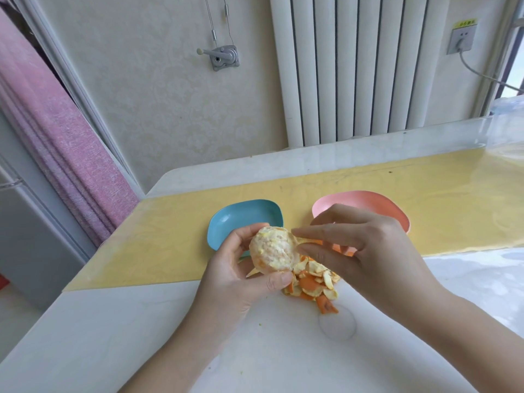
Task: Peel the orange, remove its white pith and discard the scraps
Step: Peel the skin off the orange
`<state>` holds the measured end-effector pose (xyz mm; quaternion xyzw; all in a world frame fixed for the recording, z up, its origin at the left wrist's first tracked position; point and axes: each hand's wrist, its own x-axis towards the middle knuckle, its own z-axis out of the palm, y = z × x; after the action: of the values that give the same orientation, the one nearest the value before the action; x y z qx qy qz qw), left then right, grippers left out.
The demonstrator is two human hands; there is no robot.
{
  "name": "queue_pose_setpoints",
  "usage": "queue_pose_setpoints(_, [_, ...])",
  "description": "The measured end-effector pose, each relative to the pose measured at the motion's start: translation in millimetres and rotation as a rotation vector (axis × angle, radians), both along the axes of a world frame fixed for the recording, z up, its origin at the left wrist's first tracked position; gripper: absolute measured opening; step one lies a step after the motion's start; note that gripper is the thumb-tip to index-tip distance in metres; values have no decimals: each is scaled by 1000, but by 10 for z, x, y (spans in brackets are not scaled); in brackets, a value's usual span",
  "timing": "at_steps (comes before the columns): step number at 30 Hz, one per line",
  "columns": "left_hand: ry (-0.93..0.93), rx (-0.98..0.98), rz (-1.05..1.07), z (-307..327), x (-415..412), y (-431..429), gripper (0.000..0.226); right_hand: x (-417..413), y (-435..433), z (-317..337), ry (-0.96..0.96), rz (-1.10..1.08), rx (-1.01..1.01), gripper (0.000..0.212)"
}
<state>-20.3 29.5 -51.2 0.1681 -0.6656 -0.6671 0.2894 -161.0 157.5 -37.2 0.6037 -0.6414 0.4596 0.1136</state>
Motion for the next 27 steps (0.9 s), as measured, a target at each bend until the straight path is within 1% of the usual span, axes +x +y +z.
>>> queue_pose_setpoints(4, [-49,-37,8,-25,-6,-4,68,-5,-8,-14,47,-10,-2,13])
queue_pose_setpoints(9, [-106,-75,19,-50,-3,1,73,-4,-15,-37,136,-83,25,8])
queue_pose_setpoints(13, [-114,-75,1,-43,22,25,72,6,-24,-32,99,-87,25,5])
queue_pose_setpoints(15, [-97,-54,-23,-25,17,42,69,27,-23,-17,34,-98,-8,3])
queue_pose_setpoints(17, [-52,46,-71,15,14,52,64,33,-27,-7,-108,-121,-39,10])
queue_pose_setpoints(19, [2,241,-187,89,30,59,60,-2,-34,-9,-221,-162,-23,14])
queue_pose_setpoints(20, [26,360,-264,128,46,64,61,-30,-36,-24,-243,-180,9,13])
queue_pose_setpoints(22, [70,593,-369,171,67,50,66,-76,-49,-76,-200,-213,108,11])
queue_pose_setpoints(24, [77,805,-382,195,62,33,71,-82,-75,-149,-87,-230,229,22])
queue_pose_setpoints(26, [54,926,-328,212,61,15,69,-34,-102,-206,0,-247,316,29])
queue_pose_setpoints(27, [45,949,-291,214,63,2,65,-10,-113,-225,25,-254,332,27])
